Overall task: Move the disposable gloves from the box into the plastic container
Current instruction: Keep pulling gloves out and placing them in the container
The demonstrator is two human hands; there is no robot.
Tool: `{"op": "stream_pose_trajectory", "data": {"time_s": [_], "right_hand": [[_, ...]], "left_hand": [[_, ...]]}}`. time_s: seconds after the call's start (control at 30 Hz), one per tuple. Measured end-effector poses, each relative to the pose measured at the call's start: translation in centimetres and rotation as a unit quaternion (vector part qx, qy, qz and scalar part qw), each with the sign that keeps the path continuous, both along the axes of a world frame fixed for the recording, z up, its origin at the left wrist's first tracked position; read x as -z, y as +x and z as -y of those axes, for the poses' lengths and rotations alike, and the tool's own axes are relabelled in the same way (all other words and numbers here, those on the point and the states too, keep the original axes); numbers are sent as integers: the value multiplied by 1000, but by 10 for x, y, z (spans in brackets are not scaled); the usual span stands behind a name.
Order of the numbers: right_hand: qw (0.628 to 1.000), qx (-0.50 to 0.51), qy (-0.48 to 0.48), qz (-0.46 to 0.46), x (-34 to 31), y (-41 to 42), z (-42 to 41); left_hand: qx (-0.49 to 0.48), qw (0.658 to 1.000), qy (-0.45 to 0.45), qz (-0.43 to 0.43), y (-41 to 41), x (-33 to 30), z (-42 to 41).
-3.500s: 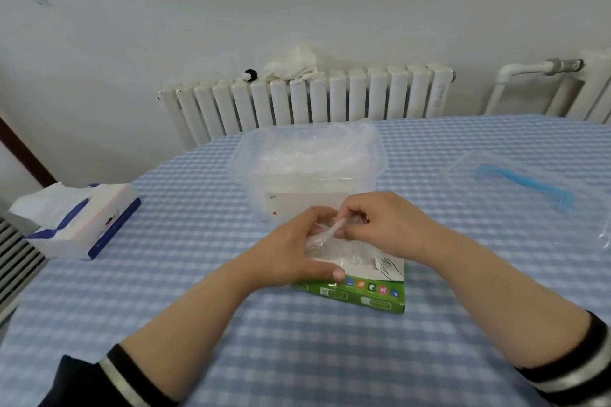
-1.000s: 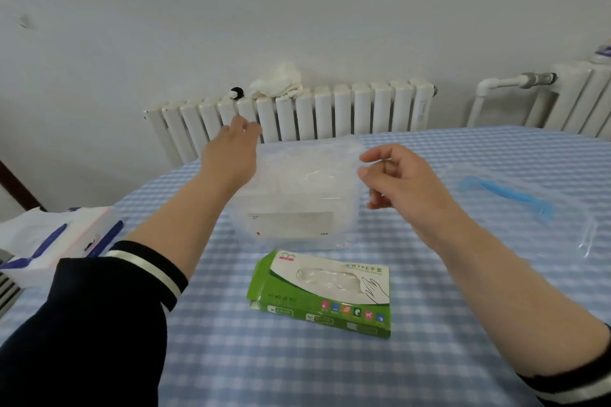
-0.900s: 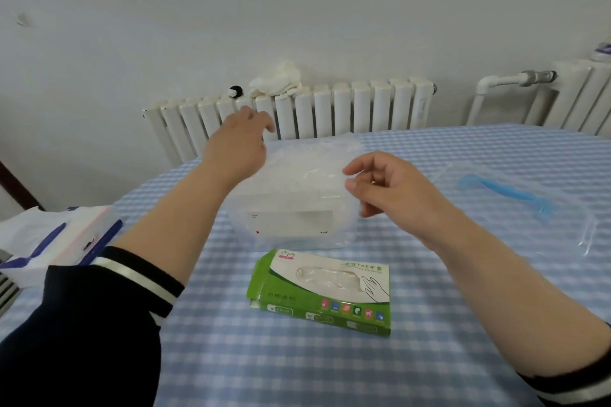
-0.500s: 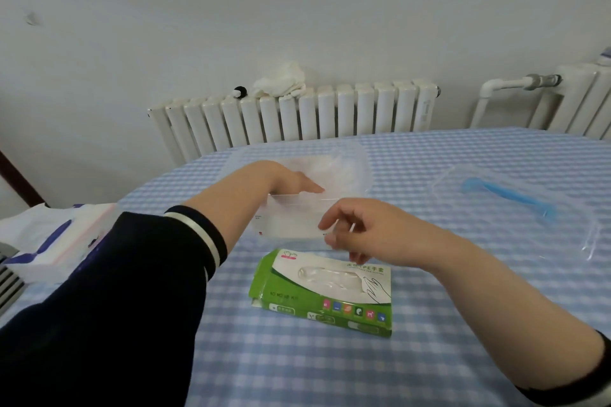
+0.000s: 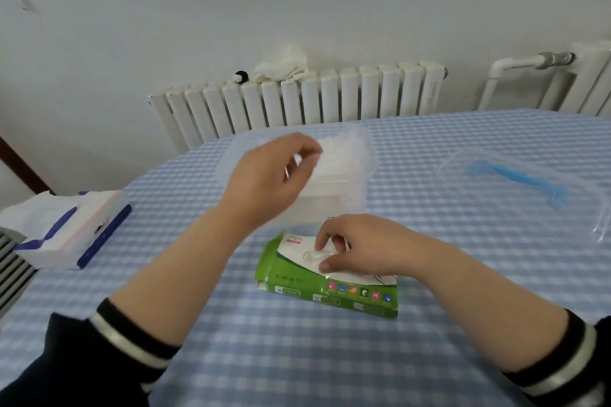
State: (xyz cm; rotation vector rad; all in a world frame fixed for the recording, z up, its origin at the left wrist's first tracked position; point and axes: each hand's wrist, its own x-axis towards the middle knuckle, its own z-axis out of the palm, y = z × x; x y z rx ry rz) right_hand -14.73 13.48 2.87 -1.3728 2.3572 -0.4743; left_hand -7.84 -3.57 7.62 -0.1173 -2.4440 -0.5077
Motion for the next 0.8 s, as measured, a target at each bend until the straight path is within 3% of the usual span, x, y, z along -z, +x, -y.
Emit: {"op": "stream_pose_trajectory", "data": {"time_s": [0.07, 0.13, 0.3, 0.63, 0.8], "right_hand": [[999, -1, -27, 43, 4, -3, 1], [996, -4, -56, 76, 6, -6, -1], [998, -14, -58, 23, 14, -10, 3], [994, -37, -103, -28, 28, -4, 10], [994, -44, -103, 16, 22, -6, 10]], "left_hand": [[29, 997, 25, 69, 16, 19, -8], [45, 977, 77, 191, 24, 35, -11], [44, 931, 114, 344, 37, 72, -3], [53, 922, 191, 333, 40, 89, -4], [46, 923, 192, 331, 40, 93, -4]]}}
